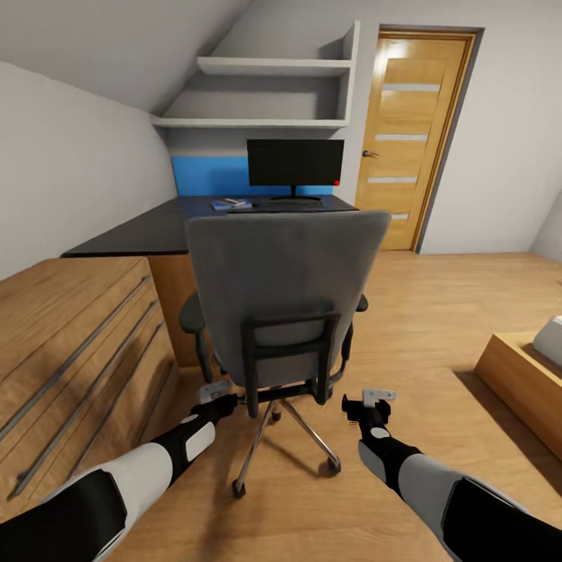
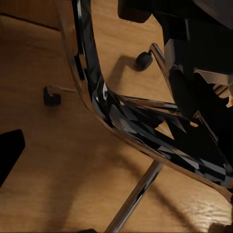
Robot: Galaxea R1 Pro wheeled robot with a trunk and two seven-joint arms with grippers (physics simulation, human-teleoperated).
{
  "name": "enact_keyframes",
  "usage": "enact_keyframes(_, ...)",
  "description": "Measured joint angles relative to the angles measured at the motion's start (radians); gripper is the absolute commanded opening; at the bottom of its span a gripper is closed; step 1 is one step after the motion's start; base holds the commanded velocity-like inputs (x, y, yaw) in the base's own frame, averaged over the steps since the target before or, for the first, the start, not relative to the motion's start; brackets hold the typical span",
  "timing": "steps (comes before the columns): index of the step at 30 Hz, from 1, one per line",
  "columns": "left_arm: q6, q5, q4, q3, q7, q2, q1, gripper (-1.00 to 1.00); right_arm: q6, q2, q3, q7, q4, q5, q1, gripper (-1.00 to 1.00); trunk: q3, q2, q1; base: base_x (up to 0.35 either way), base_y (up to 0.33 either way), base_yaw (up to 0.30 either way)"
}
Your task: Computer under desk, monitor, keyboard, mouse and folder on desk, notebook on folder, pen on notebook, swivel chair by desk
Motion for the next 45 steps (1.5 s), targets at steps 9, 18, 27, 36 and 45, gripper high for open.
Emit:
enact_keyframes(9,-0.021,-0.016,-0.001,0.0,-0.002,0.0,0.0,1.0,-0.005,0.0,0.0,0.0,0.0,0.001,0.0,1.0,0.009,0.0,0.0,0.316,-0.002,-0.176)
enact_keyframes(18,-0.022,-0.023,-0.001,-0.007,-0.003,-0.002,0.0,1.0,-0.005,0.0,0.0,0.0,0.0,0.001,0.0,1.0,0.017,0.0,0.0,0.317,0.0,-0.149)
enact_keyframes(27,-0.023,-0.023,-0.001,-0.004,-0.003,-0.002,0.0,1.0,-0.005,0.0,0.0,0.0,0.0,0.001,0.0,1.0,0.019,0.0,0.0,0.32,0.001,-0.018)
enact_keyframes(36,-0.023,-0.02,0.0,-0.002,-0.004,-0.002,0.0,1.0,-0.005,-0.001,0.0,0.0,0.002,0.001,0.0,1.0,0.019,0.0,0.0,0.304,0.102,0.0)
enact_keyframes(45,-0.021,-0.024,-0.002,-0.014,-0.005,-0.017,0.0,1.0,-0.005,-0.001,0.0,0.0,0.002,0.001,0.0,1.0,0.019,0.0,0.001,0.054,0.021,0.0)
